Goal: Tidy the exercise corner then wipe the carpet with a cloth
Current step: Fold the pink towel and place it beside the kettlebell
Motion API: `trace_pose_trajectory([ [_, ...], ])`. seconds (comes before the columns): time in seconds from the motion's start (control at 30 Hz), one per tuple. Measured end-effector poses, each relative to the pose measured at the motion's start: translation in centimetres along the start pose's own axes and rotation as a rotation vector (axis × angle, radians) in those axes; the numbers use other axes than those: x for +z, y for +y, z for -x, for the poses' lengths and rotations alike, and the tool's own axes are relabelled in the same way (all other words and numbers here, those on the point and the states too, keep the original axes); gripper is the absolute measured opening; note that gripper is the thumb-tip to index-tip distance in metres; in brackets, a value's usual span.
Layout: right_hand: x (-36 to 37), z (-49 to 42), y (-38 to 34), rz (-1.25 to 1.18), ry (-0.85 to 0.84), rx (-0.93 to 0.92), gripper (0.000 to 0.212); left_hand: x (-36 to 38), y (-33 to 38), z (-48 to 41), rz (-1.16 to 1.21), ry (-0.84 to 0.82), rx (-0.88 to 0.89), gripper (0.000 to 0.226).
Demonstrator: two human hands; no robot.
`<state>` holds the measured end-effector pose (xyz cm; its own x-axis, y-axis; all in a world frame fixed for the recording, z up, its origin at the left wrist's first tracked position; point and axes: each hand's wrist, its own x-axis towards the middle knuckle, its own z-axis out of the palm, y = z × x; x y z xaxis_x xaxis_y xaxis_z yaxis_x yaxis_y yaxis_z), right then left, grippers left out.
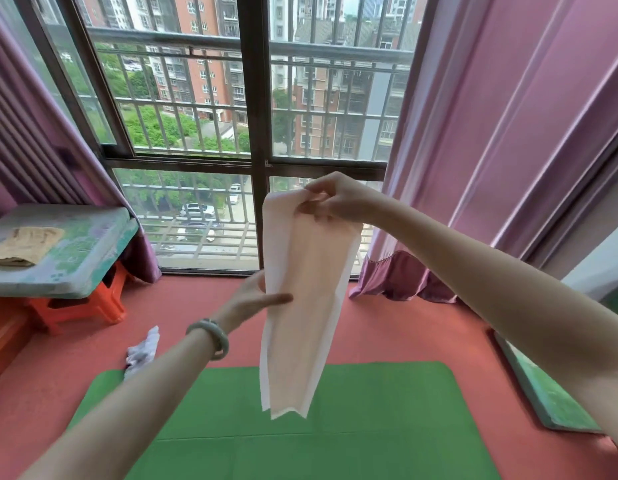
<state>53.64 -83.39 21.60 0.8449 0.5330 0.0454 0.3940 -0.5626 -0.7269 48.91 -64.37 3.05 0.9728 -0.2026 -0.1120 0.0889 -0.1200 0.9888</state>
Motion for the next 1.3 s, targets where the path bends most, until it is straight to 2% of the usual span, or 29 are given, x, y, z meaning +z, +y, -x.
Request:
trace_pose_trajectory([
  [0.1,-1.2,0.1,-1.4,-0.014,0.025,-0.032,0.009,2.0,-2.7,0.1,-0.023,-0.010,-0.133,0.043],
  [0.23,-3.3,0.3,-2.4,-0.007,0.084,-0.030,0.010,4.0,-5.2,-0.7,-0.003,0.064,-0.244,0.036],
  [0.33,-5.1,0.2,-2.6,0.001,0.138,-0.027,0.008,4.9,-6.9,-0.5,-0.038,0.033,-0.315,0.022],
  [0.4,-6.0,-0.1,-1.9,0.012,0.191,-0.006,0.014,5.7,-7.6,0.3,-0.077,-0.007,-0.371,0.024],
  [0.47,-6.4,-0.6,-0.2,0.072,0.245,0.026,0.010,6.1,-8.1,0.7,-0.081,-0.065,-0.386,0.033],
  [0.53,-6.4,-1.3,2.4,0.186,0.276,0.088,0.009,6.2,-8.0,1.1,-0.038,-0.126,-0.358,0.042],
  [0.6,-5.6,-1.7,5.4,0.304,0.256,0.201,0.013,6.1,-7.6,1.1,0.044,-0.118,-0.358,0.049],
  [0.67,-4.1,-1.6,7.8,0.326,0.221,0.295,0.027,6.1,-6.5,0.9,0.157,-0.110,-0.347,0.041],
  [0.77,-1.3,-0.7,9.6,0.150,0.135,0.333,0.053,6.2,-4.9,0.3,0.337,-0.153,-0.330,0.027],
  [0.83,0.2,0.0,10.8,0.166,0.052,0.349,0.050,6.2,-4.1,0.0,0.396,-0.170,-0.319,0.020],
  [0.9,1.5,0.9,12.3,0.200,-0.073,0.386,0.038,6.3,-3.7,-0.2,0.445,-0.183,-0.316,0.016],
  [0.97,2.9,2.3,14.0,0.122,-0.202,0.481,0.031,6.1,-3.8,-0.4,0.472,-0.177,-0.301,0.019],
  [1.0,3.7,3.1,14.8,0.076,-0.262,0.527,0.032,6.0,-3.9,-0.5,0.478,-0.161,-0.288,0.023],
  [1.1,6.0,5.6,16.8,0.024,-0.423,0.601,0.037,5.4,-4.1,-0.9,0.476,-0.119,-0.298,0.060],
  [1.17,7.7,7.0,17.5,-0.069,-0.488,0.629,0.037,5.2,-3.9,-1.0,0.471,-0.132,-0.327,0.063],
  [1.23,9.3,7.8,18.1,-0.225,-0.546,0.637,0.035,5.3,-3.2,-0.7,0.474,-0.131,-0.332,0.049],
  [1.3,10.4,8.2,18.5,-0.431,-0.577,0.630,0.035,5.3,-2.7,-0.6,0.501,-0.131,-0.335,0.054],
])
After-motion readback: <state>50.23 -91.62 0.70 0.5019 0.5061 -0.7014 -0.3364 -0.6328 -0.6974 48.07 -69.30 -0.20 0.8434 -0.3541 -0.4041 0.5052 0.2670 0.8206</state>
